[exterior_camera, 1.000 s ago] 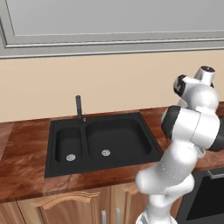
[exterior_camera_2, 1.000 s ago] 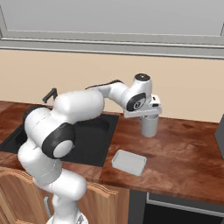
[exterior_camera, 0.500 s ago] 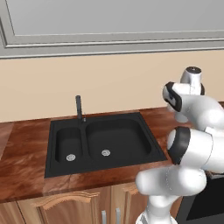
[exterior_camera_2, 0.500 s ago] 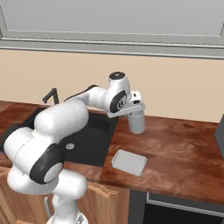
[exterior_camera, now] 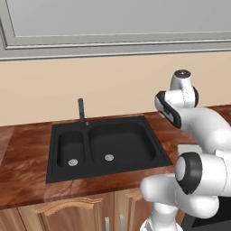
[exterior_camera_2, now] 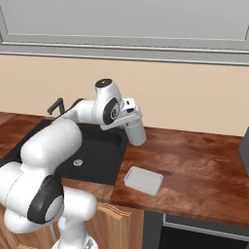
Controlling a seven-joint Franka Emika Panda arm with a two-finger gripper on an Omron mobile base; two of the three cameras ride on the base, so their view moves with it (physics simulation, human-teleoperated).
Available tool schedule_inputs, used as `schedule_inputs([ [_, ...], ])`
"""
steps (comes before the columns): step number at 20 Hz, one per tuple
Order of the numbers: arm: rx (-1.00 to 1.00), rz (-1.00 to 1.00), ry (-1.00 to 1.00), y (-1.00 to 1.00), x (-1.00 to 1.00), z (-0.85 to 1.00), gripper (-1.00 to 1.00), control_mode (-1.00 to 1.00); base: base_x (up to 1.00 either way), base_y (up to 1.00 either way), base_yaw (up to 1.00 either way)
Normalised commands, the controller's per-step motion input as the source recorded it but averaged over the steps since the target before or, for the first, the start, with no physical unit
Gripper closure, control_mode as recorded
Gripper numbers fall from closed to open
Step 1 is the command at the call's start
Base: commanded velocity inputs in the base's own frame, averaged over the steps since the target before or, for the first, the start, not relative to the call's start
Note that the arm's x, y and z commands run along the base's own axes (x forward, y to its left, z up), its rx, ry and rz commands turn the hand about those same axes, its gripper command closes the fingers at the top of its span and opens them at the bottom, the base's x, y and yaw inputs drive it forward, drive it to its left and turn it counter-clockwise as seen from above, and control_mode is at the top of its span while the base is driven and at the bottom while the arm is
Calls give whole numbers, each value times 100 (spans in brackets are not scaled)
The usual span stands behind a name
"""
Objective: Place the tupperware in the left basin and the glass cup in the right basin of the sink.
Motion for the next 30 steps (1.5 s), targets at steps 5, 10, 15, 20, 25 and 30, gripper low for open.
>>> schedule_inputs([
  [5,1,3,0,51,-9,16,100,-100,0,0,0],
  [10,10,4,0,42,-9,6,100,-100,0,0,0],
  [15,11,4,0,44,-7,1,100,-100,0,0,0],
  [20,5,1,0,50,0,-5,100,-100,0,0,0],
  [25,2,0,0,43,5,-17,100,-100,0,0,0],
  [30,4,0,3,36,14,-30,100,-100,0,0,0],
])
